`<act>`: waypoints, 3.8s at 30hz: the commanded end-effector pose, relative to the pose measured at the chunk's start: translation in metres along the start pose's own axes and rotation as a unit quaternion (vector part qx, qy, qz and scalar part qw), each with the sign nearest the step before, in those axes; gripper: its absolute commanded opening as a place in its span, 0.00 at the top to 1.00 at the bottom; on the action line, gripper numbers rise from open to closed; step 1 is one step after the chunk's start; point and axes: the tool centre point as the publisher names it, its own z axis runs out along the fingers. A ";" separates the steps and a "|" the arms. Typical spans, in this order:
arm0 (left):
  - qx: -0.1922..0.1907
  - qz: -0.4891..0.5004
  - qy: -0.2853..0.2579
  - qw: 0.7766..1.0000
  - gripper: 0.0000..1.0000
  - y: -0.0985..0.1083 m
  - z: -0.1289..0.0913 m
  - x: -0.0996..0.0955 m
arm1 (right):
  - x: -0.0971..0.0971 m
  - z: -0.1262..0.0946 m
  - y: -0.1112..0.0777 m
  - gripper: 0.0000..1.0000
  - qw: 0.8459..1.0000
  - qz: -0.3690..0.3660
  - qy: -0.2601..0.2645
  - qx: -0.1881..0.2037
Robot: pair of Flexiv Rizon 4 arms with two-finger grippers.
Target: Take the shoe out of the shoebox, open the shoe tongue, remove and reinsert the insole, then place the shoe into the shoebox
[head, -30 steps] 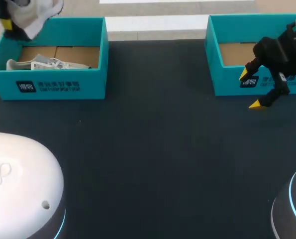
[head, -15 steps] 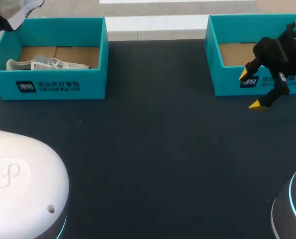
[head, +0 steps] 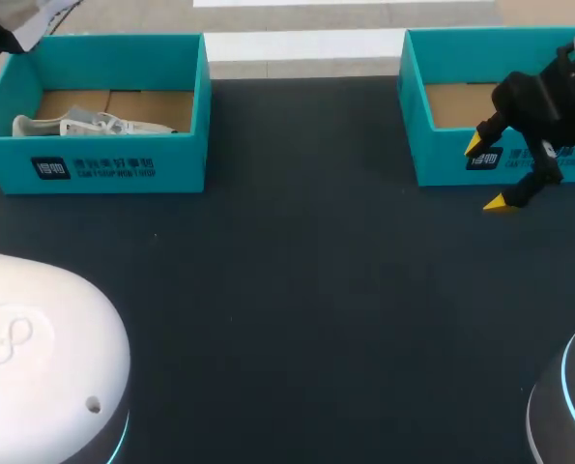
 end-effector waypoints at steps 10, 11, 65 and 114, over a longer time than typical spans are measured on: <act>0.015 -0.022 0.004 1.000 1.00 0.021 0.034 -0.096 | -0.001 0.001 0.001 0.00 1.000 0.000 0.001 0.002; 0.022 -0.021 0.009 1.000 1.00 0.020 0.038 -0.101 | -0.001 0.001 0.001 0.00 1.000 0.000 0.001 0.002; -0.140 0.635 -0.028 0.759 1.00 0.063 0.063 -0.115 | -0.001 0.001 0.001 0.00 1.000 0.000 0.001 0.002; -0.125 0.605 -0.056 0.784 1.00 0.029 0.123 -0.155 | -0.001 0.001 0.001 0.00 1.000 0.000 0.001 0.002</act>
